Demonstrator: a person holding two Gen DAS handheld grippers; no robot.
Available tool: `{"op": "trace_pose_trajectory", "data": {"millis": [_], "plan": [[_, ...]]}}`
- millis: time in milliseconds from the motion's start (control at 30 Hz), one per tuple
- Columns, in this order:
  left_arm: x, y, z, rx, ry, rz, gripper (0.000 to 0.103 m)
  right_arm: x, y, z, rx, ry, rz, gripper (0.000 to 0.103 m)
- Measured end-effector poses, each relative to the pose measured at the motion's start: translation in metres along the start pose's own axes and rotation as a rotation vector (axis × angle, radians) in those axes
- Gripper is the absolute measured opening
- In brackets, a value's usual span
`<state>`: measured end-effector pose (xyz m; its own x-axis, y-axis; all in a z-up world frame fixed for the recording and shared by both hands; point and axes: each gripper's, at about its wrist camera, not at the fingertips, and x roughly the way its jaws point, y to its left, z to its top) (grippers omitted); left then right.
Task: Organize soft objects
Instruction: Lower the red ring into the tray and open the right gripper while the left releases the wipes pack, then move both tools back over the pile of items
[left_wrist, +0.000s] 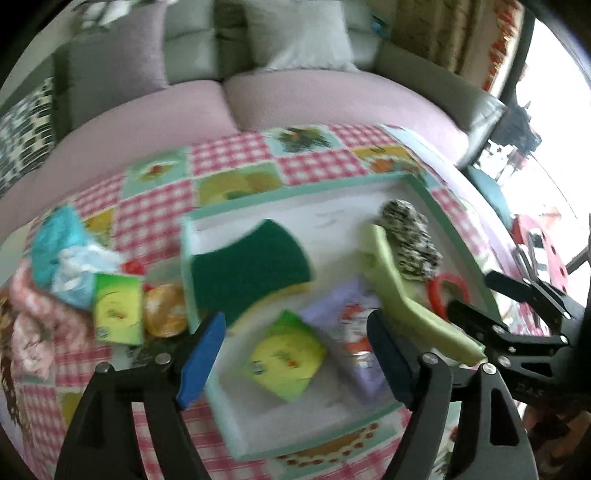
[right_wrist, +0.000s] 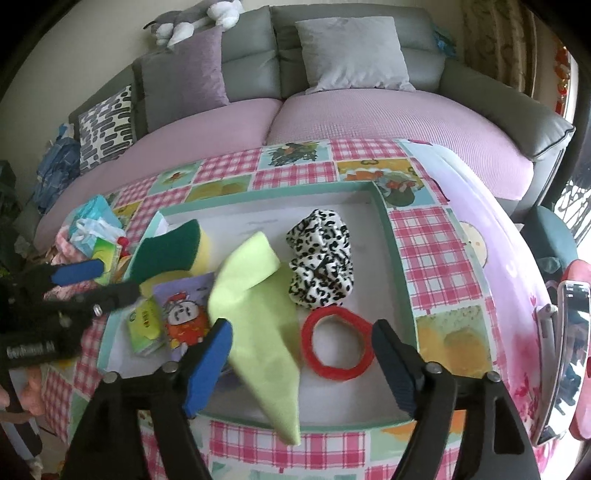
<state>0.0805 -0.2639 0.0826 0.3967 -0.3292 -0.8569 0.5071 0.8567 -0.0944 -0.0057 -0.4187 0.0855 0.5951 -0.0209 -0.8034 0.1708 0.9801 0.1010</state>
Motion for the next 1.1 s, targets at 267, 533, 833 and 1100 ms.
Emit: {"op": "trace_pose_trajectory", "data": {"millis": [267,533,833,1100], "plan": [[-0.023,0.06,-0.018,-0.166,-0.056,0.132,0.095,-0.009,0.02,-0.005,-0.026,0.003,0.002,0.098],[-0.057,0.142,-0.054,-0.343,-0.073,0.238,0.095,-0.012,0.046,-0.005,-0.054,0.015,0.04,0.098],[-0.107,0.229,-0.095,-0.48,-0.135,0.358,0.095,-0.014,0.097,0.006,-0.112,-0.006,0.113,0.098],[-0.131,0.285,-0.129,-0.572,-0.176,0.402,0.095,-0.002,0.15,0.021,-0.168,-0.009,0.16,0.098]]}}
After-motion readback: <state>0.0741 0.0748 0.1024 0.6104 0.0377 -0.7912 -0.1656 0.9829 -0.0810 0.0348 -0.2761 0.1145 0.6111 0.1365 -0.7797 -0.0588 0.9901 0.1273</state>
